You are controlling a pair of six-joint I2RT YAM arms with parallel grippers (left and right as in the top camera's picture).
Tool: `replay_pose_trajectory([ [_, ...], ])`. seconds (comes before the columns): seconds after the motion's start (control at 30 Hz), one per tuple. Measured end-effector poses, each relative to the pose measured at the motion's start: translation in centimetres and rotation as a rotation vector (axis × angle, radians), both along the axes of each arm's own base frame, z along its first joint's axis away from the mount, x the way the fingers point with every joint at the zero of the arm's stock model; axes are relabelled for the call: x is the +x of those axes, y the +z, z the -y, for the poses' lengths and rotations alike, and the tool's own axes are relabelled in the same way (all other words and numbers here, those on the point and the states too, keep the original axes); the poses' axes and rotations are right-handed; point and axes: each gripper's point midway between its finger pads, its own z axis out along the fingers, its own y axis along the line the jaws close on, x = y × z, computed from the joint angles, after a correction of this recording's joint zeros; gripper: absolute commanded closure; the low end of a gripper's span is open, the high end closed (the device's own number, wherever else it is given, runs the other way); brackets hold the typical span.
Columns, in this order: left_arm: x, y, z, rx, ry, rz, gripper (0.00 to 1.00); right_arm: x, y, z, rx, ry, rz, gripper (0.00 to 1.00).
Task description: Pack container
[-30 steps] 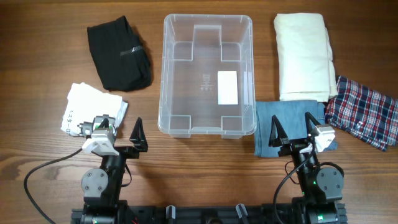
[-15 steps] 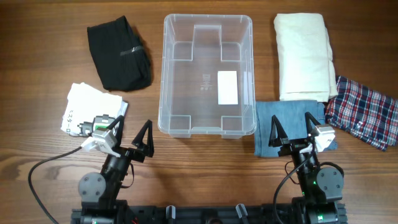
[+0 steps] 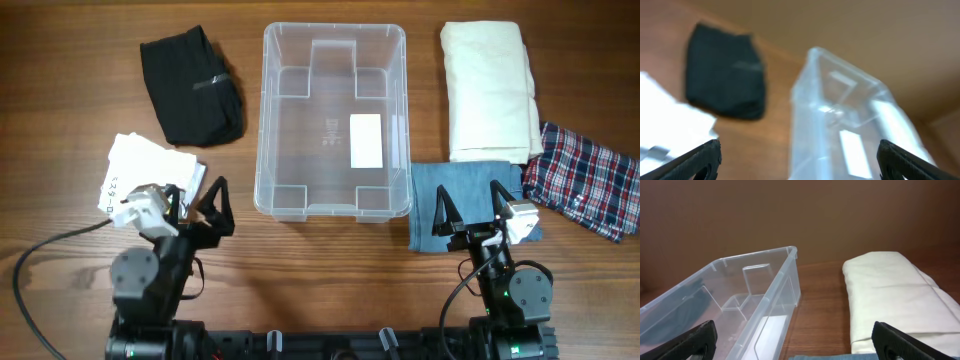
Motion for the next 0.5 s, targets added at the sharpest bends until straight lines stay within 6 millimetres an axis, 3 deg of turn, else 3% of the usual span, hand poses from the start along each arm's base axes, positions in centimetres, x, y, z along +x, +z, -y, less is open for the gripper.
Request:
replay_pose_trajectory([
  [0.1, 0.5, -1.9, -0.2, 0.009, 0.015, -0.083, 0.0, 0.0, 0.0, 0.0, 0.0, 0.0, 0.0, 0.0],
  [0.27, 1.7, -2.8, 0.5, -0.002, -0.023, -0.102, 0.0, 0.0, 0.0, 0.0, 0.0, 0.0, 0.0, 0.0],
  [0.37, 1.8, -3.7, 0.6, -0.003, -0.031, -0.138, 0.0, 0.0, 0.0, 0.0, 0.0, 0.0, 0.0, 0.0],
  [0.5, 1.1, -6.5, 0.7, 0.0, -0.034, -0.255, 0.0, 0.0, 0.0, 0.0, 0.0, 0.0, 0.0, 0.0],
])
